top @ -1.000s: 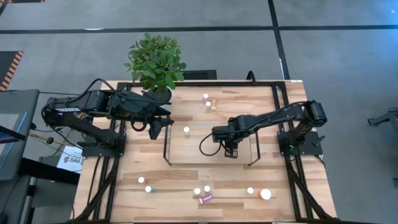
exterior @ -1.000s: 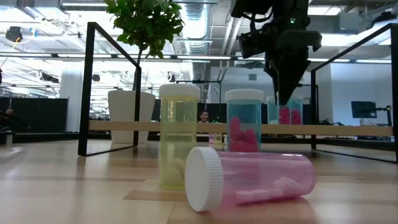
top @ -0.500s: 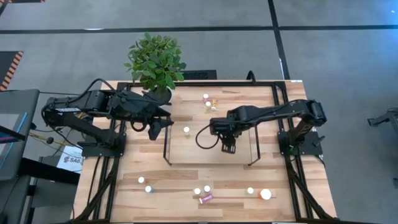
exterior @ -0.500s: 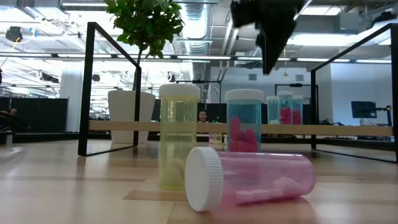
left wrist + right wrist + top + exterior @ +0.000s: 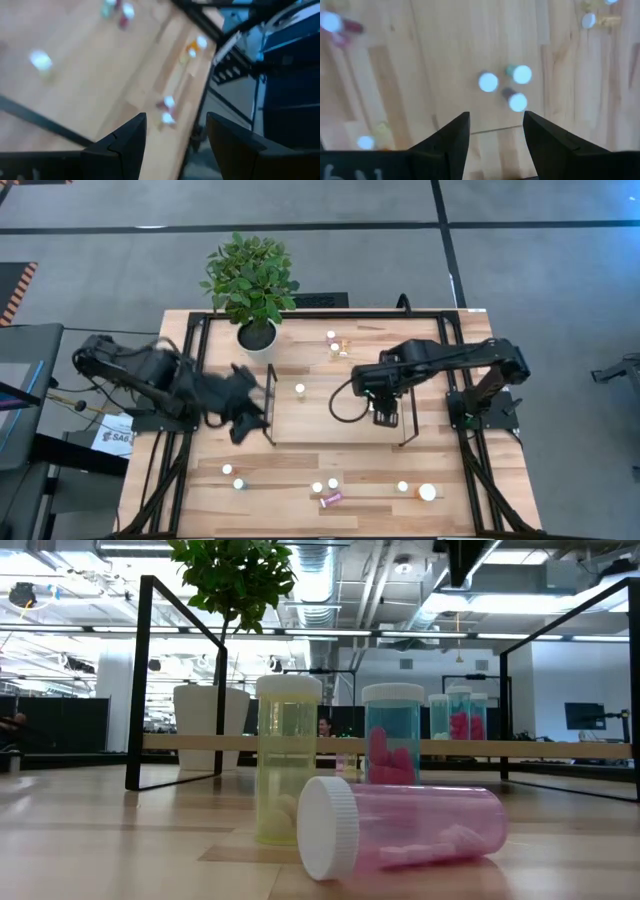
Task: Pick and place medicine bottles onto shelf by color
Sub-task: Put the blue pill bottle on the shelf
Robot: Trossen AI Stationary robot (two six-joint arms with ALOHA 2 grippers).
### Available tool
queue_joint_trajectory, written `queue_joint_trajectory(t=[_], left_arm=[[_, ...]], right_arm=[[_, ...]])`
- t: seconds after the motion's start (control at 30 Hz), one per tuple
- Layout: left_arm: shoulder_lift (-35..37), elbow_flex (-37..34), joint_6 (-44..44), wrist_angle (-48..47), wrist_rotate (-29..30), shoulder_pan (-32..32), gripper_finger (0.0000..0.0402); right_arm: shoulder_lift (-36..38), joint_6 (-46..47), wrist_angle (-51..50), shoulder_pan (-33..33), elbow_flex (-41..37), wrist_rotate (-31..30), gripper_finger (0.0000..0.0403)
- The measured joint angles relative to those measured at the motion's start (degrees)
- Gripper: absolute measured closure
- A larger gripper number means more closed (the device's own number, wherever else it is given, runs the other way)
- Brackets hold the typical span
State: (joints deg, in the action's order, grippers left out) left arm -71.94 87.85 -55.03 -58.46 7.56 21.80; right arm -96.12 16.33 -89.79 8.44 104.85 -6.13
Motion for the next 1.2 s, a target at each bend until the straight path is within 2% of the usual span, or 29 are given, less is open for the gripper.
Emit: queue_joint_trajectory(t=[0.33,0.53,0.67,0.83,1.0,1.2], left_arm=[[-9.8,0.0,-33.8,-13.3,-3.6,16.1,0.0210],[-15.0,0.0,-47.5,-14.5,-3.6,22.2,0.0210],[-18.6,0.0,-52.0,-15.9,-4.2,24.0,0.0210],[-22.0,0.0,-52.8,-16.0,-7.1,24.3,0.0210],[-23.9,-0.2,-53.9,-17.2,-5.7,24.2,0.0210],[-23.9,-5.9,-59.1,-15.3,-5.2,24.2,0.0210]], right_arm=[[7.5,7.7,-0.3,10.0,-2.7,0.0,0.0201],[9.0,12.2,0.3,16.7,-5.6,-1.8,0.0200],[8.7,13.7,0.8,20.4,-6.9,-3.0,0.0204],[8.7,14.8,2.5,23.3,-9.7,-3.0,0.0206],[8.8,18.0,1.6,25.4,-10.6,-3.0,0.0204],[8.7,18.4,1.3,28.1,-10.6,-3.0,0.0208]])
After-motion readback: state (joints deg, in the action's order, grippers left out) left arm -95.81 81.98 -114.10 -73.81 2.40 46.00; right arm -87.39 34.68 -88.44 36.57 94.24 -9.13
